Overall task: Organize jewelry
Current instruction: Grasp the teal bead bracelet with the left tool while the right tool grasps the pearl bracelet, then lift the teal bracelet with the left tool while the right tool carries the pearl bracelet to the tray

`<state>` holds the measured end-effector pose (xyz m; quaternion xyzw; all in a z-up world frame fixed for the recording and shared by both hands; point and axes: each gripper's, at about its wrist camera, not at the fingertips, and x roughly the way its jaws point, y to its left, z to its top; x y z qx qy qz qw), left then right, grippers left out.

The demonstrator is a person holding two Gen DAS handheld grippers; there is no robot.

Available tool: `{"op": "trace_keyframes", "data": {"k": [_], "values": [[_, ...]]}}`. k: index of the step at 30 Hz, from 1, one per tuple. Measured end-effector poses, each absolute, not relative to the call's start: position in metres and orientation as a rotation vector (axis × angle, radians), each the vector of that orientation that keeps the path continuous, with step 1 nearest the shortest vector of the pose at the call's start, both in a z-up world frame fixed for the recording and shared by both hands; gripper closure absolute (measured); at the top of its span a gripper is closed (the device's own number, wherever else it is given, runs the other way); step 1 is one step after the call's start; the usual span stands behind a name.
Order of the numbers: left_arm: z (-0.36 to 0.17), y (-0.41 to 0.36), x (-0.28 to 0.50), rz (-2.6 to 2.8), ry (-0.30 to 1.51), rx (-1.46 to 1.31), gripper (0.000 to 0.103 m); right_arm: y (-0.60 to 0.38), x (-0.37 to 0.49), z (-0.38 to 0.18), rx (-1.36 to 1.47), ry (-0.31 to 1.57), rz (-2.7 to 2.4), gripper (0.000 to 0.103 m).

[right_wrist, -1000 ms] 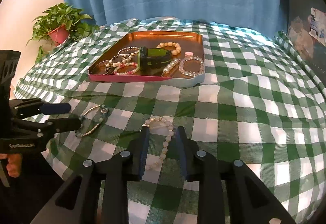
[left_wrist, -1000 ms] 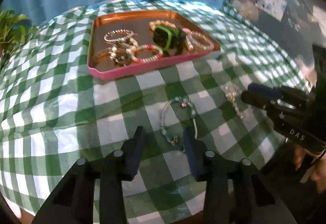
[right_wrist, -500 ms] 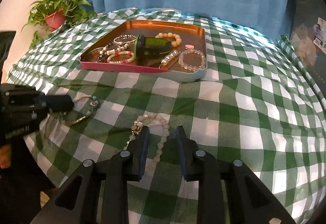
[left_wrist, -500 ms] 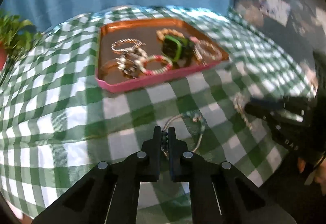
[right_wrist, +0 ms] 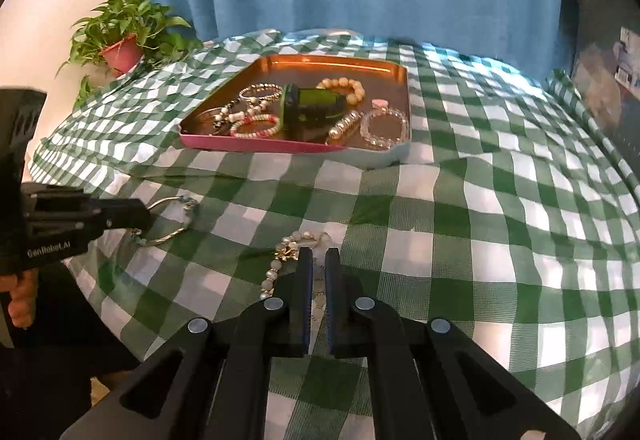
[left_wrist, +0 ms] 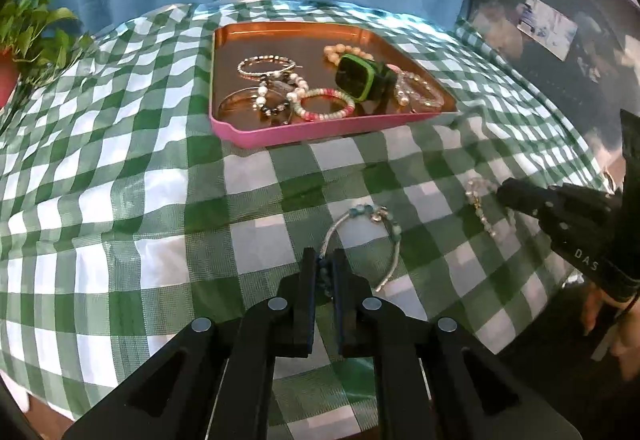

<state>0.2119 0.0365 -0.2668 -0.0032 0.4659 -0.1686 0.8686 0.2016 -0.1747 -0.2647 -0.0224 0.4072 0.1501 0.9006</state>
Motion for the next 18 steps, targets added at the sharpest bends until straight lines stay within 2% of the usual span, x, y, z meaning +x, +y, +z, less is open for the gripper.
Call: {"op": "trace_keyframes", "data": {"k": [4,8,9,10,11,18], "values": [[-0.267,0.036,0.21,-0.351,0.967,0.021,0.093,-0.175,0.208,-0.272,-0.032,0.876,0.323,0.081],[-0.268,0.028,0.204,-0.348,0.937,0.108,0.093,-0.163,0.205,-0.273,-0.119,0.869,0.311,0.079],[-0.268,0.027,0.203,-0.353,0.927,0.118,0.093,-0.161,0.204,-0.273,-0.132,0.868,0.309,0.081],[-0.268,0.027,0.202,-0.359,0.924,0.128,0.094,-0.16,0.205,-0.273,-0.135,0.868,0.318,0.092],[-0.268,0.027,0.203,-0.362,0.93,0.128,0.096,-0.159,0.205,-0.273,-0.141,0.869,0.326,0.098],[-0.259,0.036,0.21,-0.37,0.967,0.028,0.097,-0.145,0.202,-0.264,-0.219,0.829,0.347,0.098]]}}
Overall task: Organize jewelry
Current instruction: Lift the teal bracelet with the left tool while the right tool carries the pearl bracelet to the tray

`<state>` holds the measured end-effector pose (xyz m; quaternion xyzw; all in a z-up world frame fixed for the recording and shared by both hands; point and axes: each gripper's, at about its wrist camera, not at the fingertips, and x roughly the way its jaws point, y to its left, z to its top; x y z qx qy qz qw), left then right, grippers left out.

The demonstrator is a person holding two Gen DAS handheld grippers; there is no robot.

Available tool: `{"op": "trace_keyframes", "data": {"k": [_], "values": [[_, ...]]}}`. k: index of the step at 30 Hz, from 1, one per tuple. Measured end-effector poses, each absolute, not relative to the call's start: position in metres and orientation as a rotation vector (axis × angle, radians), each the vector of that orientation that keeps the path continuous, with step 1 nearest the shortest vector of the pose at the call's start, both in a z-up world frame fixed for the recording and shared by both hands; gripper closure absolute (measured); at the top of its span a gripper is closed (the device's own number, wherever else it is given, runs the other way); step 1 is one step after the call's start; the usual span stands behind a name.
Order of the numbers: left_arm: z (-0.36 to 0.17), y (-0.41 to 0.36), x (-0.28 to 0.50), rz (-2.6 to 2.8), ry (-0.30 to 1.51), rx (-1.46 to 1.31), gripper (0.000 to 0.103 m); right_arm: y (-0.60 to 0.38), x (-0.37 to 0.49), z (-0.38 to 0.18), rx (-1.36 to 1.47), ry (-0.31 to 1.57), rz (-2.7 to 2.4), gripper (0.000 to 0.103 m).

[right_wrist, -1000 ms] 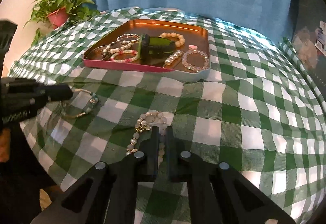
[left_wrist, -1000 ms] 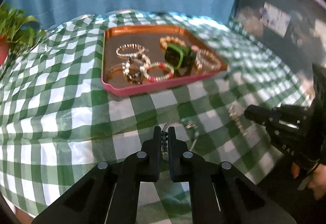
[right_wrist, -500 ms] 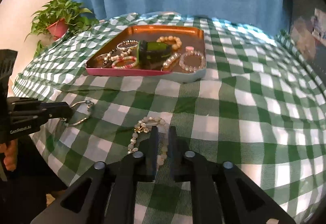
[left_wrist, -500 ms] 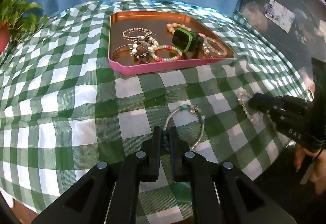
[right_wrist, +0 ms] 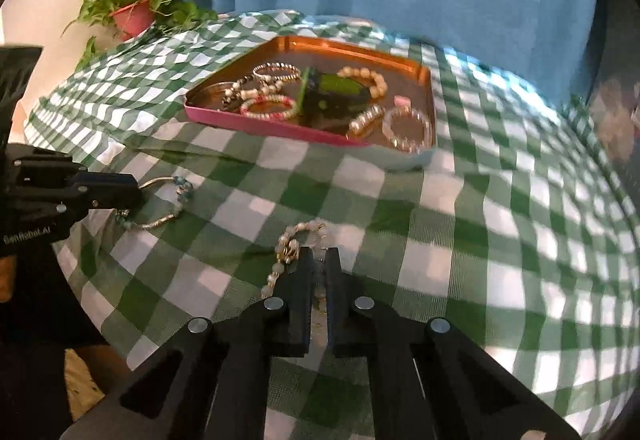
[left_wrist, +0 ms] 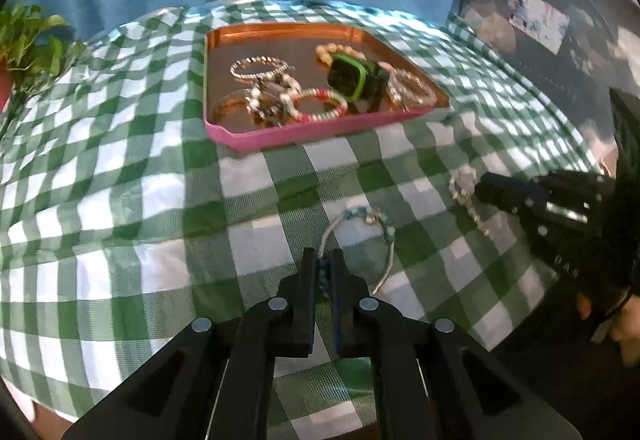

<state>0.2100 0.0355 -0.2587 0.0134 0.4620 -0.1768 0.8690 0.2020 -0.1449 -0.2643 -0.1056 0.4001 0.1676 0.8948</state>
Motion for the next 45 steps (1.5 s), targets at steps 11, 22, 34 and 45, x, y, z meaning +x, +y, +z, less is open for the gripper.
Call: {"op": "trace_keyframes", "data": {"k": [11,22,34,45], "values": [[-0.212,0.036,0.19,-0.33,0.925,-0.028,0.097,-0.142,0.179,-0.225,-0.027,0.801,0.325,0.098],[-0.153,0.035,0.141,-0.328,0.815,-0.039,0.097,-0.132,0.13,-0.175,0.017,0.711,0.319,0.098],[-0.052,0.043,0.105,-0.366,0.584,-0.066,0.097,-0.146,0.091,-0.08,0.075,0.529,0.276,0.098],[-0.022,0.05,0.102,-0.397,0.501,-0.066,0.097,-0.13,0.078,-0.035,0.057,0.438,0.394,0.098]]}}
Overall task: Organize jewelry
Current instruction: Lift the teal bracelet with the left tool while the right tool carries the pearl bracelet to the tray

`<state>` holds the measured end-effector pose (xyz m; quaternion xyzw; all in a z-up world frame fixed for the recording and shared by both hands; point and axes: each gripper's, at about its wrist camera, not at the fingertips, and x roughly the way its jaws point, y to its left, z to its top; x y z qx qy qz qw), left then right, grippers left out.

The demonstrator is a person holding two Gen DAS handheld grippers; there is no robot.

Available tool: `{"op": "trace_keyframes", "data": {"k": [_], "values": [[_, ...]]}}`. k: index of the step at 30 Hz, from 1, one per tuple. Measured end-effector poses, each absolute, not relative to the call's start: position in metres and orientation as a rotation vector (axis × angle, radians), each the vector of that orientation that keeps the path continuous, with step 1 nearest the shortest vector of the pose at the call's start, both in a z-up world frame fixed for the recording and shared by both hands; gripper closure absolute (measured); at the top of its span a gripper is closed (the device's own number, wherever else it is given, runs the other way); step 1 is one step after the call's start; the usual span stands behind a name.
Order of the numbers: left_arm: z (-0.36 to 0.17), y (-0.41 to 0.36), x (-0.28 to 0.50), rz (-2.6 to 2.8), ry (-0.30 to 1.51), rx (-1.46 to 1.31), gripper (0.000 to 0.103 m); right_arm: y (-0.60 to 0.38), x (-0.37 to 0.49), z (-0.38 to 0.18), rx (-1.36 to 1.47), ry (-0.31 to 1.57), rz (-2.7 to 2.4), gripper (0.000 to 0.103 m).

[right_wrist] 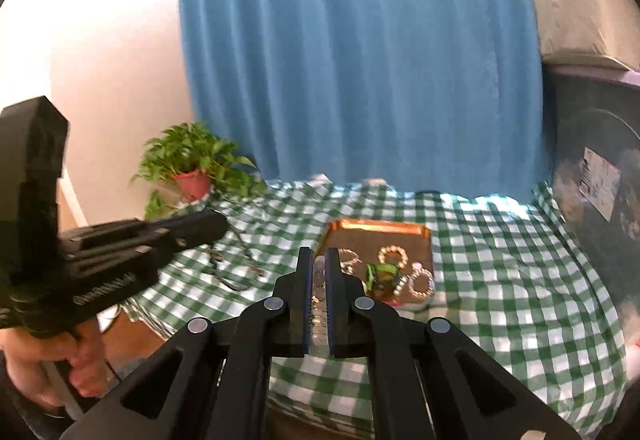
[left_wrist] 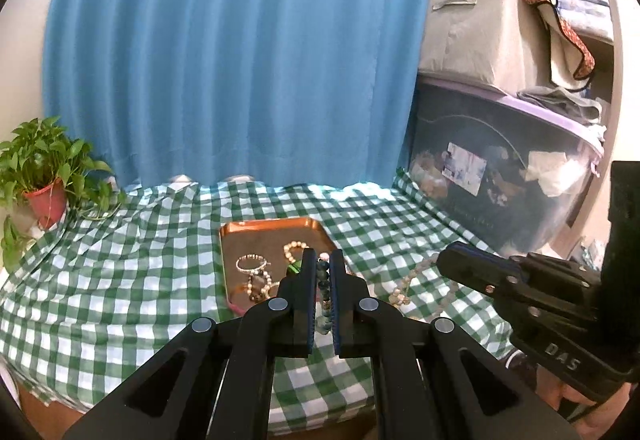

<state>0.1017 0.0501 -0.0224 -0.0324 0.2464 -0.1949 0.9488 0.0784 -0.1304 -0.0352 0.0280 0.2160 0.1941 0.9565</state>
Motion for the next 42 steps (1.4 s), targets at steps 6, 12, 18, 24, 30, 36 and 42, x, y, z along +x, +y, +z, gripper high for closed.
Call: {"op": "trace_keyframes", "data": {"k": [6,12,18,24,30,36,42], "values": [[-0.026,0.055,0.115,-0.408,0.497,-0.081,0.097,-0.123,0.082,-0.027,0.044,0.404,0.401,0.098],[-0.041,0.054,0.144,-0.405,0.517,-0.071,0.097,-0.112,0.099,-0.033,0.022,0.402,0.412,0.098],[-0.068,0.051,0.186,-0.397,0.565,-0.075,0.097,-0.101,0.135,-0.053,0.009,0.437,0.428,0.098],[-0.097,0.052,0.232,-0.384,0.613,-0.086,0.097,-0.106,0.177,-0.073,0.039,0.47,0.42,0.098],[-0.125,0.052,0.278,-0.385,0.642,-0.108,0.097,-0.117,0.219,-0.091,0.04,0.486,0.39,0.098],[-0.137,0.05,0.321,-0.418,0.641,-0.15,0.097,-0.13,0.258,-0.099,0.066,0.478,0.38,0.098],[-0.15,0.049,0.368,-0.452,0.633,-0.209,0.097,-0.132,0.304,-0.113,0.049,0.479,0.39,0.098]]}}
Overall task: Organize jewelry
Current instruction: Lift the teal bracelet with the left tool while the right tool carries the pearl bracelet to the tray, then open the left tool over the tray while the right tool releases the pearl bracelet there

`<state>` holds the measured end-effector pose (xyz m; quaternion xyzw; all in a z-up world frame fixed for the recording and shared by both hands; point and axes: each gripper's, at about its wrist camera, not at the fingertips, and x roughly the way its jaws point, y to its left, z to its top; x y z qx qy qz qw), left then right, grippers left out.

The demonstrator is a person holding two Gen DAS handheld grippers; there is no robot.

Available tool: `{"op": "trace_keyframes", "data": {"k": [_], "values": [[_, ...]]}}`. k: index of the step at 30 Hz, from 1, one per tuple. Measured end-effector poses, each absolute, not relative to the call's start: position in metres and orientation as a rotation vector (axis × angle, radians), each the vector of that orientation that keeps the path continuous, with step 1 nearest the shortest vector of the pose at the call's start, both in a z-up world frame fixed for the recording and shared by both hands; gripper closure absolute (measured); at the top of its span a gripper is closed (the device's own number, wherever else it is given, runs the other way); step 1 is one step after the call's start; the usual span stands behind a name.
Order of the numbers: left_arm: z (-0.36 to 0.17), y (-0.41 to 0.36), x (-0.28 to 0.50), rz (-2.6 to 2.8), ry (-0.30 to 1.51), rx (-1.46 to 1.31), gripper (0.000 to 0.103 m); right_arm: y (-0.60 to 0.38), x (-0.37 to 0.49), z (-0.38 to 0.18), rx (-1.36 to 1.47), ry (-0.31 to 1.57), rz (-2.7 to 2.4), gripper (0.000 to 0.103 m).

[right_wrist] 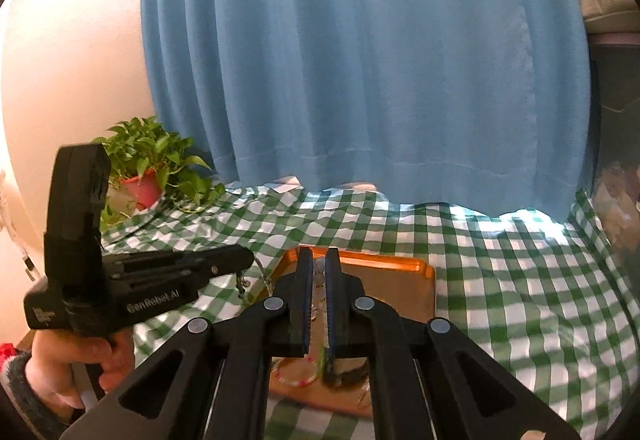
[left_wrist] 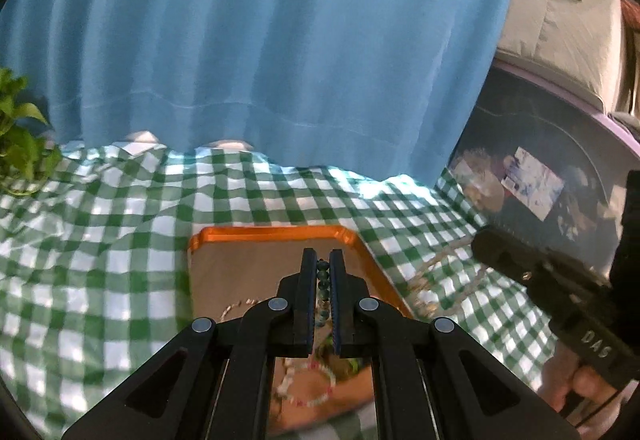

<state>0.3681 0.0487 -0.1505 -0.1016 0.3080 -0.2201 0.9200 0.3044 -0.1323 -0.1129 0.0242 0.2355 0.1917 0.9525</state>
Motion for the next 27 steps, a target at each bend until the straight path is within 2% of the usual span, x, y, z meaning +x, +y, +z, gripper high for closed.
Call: {"op": "trace_keyframes", "data": {"k": [7,12,19,27], "values": [[-0.191,0.031,0.404,-0.41,0.691,-0.241,0.097,-0.151,0.36,-0.153,0.146,0.556,0.37,0.098],[-0.217,0.019,0.412,-0.411,0.758,-0.211,0.097,-0.155,0.381,-0.19,0.107,0.646,0.323,0.098],[-0.271,0.021,0.425,-0.337,0.938,-0.198,0.097,-0.169,0.394,-0.246,0.093,0.809,0.286,0.098],[-0.273,-0.002,0.414,-0.252,0.926,-0.02,0.096,-0.175,0.404,-0.264,0.129,0.874,0.264,0.096]]}}
